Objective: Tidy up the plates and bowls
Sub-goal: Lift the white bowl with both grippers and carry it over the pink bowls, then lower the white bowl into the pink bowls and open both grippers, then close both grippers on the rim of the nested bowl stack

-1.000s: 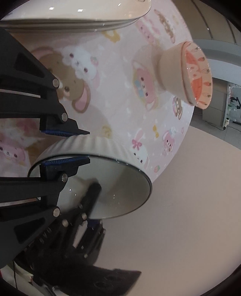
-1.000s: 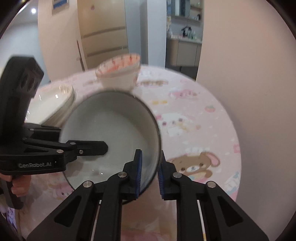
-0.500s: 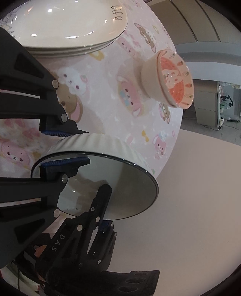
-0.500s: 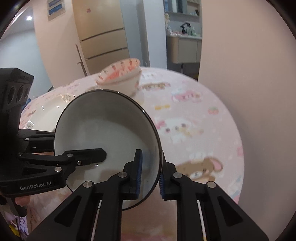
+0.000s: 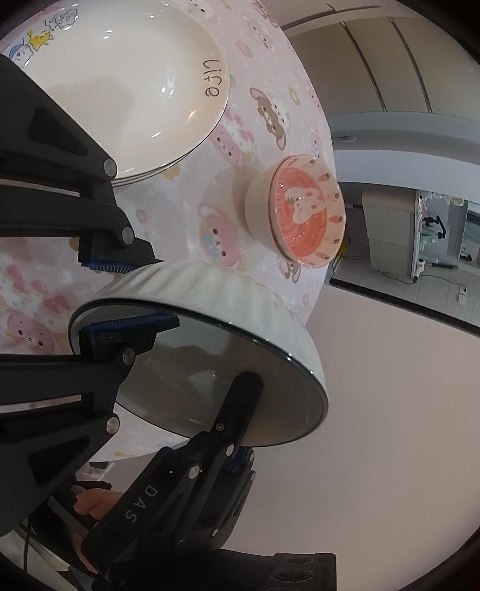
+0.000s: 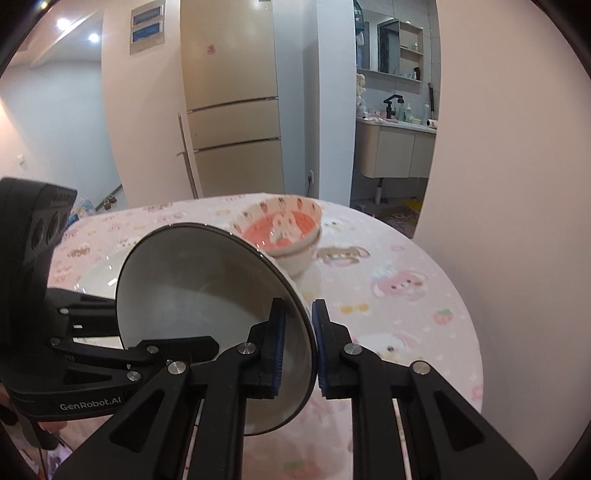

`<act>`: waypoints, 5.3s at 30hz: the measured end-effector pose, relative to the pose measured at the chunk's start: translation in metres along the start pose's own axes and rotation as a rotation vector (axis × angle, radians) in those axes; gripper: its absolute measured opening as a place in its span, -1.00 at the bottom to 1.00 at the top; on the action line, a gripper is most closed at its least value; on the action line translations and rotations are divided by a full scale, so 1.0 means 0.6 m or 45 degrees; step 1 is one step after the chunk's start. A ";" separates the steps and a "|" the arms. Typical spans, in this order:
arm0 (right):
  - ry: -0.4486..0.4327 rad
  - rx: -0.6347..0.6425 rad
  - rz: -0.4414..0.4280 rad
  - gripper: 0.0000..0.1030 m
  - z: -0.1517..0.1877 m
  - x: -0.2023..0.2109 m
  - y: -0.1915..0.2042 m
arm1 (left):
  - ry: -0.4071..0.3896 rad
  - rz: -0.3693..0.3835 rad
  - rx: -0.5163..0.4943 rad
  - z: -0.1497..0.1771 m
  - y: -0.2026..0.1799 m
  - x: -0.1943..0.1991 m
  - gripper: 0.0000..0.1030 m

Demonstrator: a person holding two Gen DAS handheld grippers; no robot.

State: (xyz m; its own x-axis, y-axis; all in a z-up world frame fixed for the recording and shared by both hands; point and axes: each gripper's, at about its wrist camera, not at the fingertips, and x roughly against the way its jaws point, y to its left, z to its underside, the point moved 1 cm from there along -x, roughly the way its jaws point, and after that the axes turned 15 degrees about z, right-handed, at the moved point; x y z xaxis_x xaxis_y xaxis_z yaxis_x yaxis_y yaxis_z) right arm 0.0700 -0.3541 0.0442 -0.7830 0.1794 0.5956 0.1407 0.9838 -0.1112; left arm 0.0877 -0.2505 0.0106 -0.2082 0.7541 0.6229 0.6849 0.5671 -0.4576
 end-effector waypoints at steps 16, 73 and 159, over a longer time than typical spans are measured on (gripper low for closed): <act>-0.184 -0.034 -0.023 -0.69 -0.127 -0.027 0.008 | -0.220 -0.039 -0.002 -0.117 0.032 0.048 -0.58; 0.081 -0.078 -0.004 -0.86 -0.124 -0.263 0.018 | -0.052 -0.350 0.075 -0.203 0.173 -0.112 -0.49; -0.124 -0.244 -0.065 0.99 -0.136 -0.214 -0.026 | -0.522 -0.545 0.062 -0.190 0.136 0.066 1.00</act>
State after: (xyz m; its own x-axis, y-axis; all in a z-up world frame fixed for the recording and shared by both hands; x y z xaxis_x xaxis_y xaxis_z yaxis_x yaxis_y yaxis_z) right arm 0.2181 -0.3925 0.0344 -0.8456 0.1376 0.5158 0.2051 0.9758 0.0760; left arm 0.2150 -0.2119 0.0703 -0.7182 0.5160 0.4668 0.4497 0.8561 -0.2545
